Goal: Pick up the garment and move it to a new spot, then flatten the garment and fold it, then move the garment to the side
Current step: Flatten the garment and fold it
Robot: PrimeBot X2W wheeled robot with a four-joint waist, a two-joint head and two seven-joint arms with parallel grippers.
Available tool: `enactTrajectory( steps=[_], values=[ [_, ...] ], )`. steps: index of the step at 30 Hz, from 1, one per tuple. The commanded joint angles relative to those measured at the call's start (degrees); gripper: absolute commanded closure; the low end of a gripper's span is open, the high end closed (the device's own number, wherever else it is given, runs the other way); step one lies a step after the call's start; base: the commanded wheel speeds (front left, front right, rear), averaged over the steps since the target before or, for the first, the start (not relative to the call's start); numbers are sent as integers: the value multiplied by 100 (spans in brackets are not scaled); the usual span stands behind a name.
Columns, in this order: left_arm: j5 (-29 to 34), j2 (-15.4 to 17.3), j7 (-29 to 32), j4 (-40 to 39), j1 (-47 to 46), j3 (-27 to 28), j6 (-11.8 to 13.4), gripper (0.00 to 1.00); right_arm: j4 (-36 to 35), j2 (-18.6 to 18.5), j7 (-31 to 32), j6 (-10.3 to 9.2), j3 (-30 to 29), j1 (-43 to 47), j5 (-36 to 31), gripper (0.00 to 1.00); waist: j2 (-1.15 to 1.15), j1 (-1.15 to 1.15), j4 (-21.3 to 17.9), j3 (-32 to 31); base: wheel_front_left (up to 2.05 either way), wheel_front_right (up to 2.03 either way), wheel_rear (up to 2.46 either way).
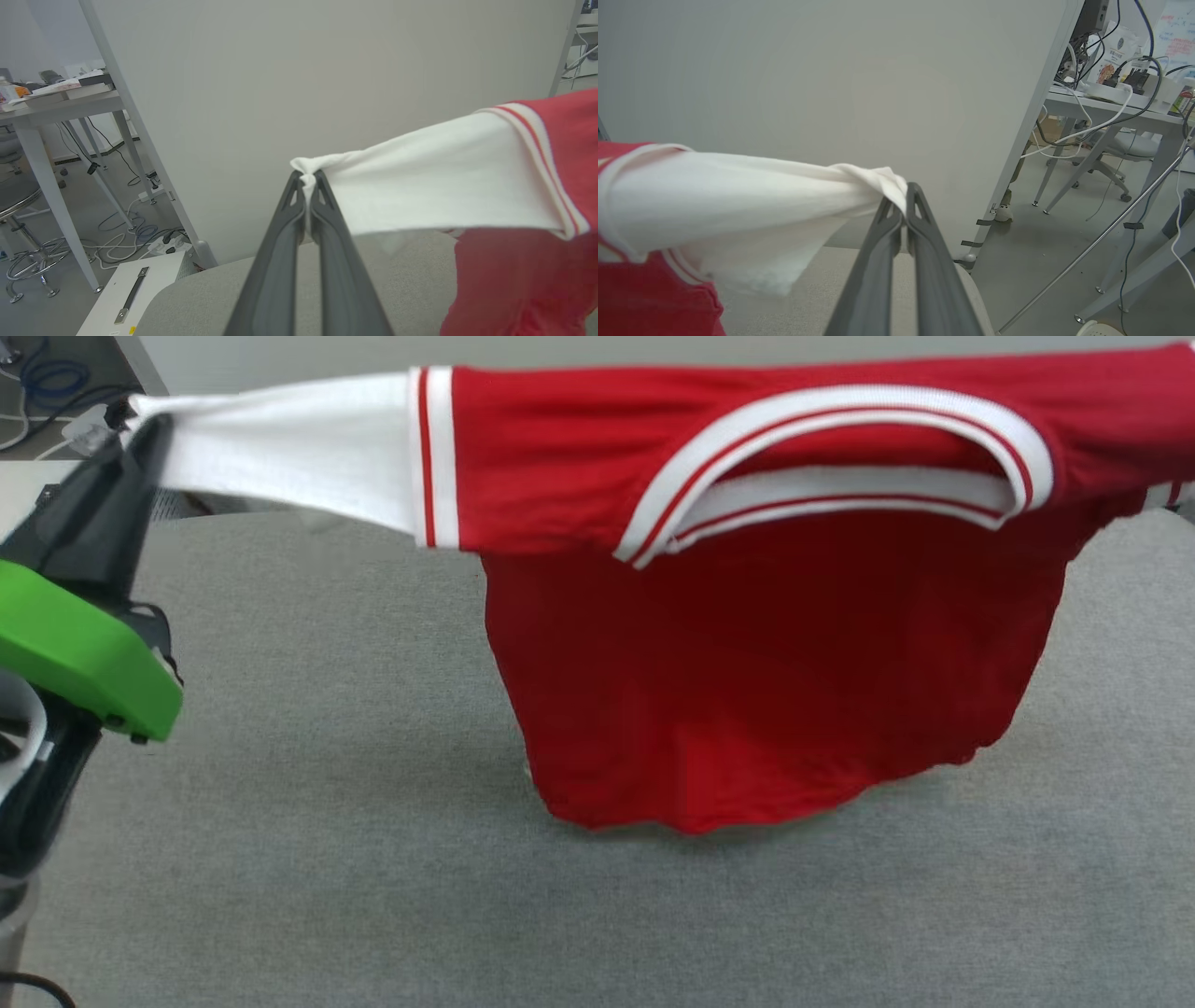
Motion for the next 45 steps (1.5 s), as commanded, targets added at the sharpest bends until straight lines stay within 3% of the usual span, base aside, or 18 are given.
enactTrajectory(
  steps=[1,11,19,31,38,45],
  values=[
    [-18,95,21,63,-214,69,-24,100,92,-40,-65,-11,32,-211,48,100,0,0,-43,67,0,0,0],
    [-243,212,60,869,-1603,-39,-465,100,746,-217,-365,-11,668,-1606,18,100,0,0,-152,892,0,0,0],
    [-41,228,-297,2008,-3546,-224,-923,100,1567,-255,-938,-11,1251,-3299,-305,100,0,0,-237,1996,0,0,0],
    [692,172,-1378,3833,-6073,-653,-1237,100,3220,363,-1896,-11,1969,-5818,-1099,100,0,0,-366,3322,0,0,0],
    [1045,-124,-2451,4959,-7318,-983,-1314,100,4241,805,-2647,-11,1877,-6938,-1682,100,0,0,-357,3739,0,0,0],
    [1135,-336,-3431,5830,-7765,-1230,-1350,100,5037,1144,-3275,-11,1686,-7364,-2062,100,0,0,-259,3900,0,0,0]
  ],
)
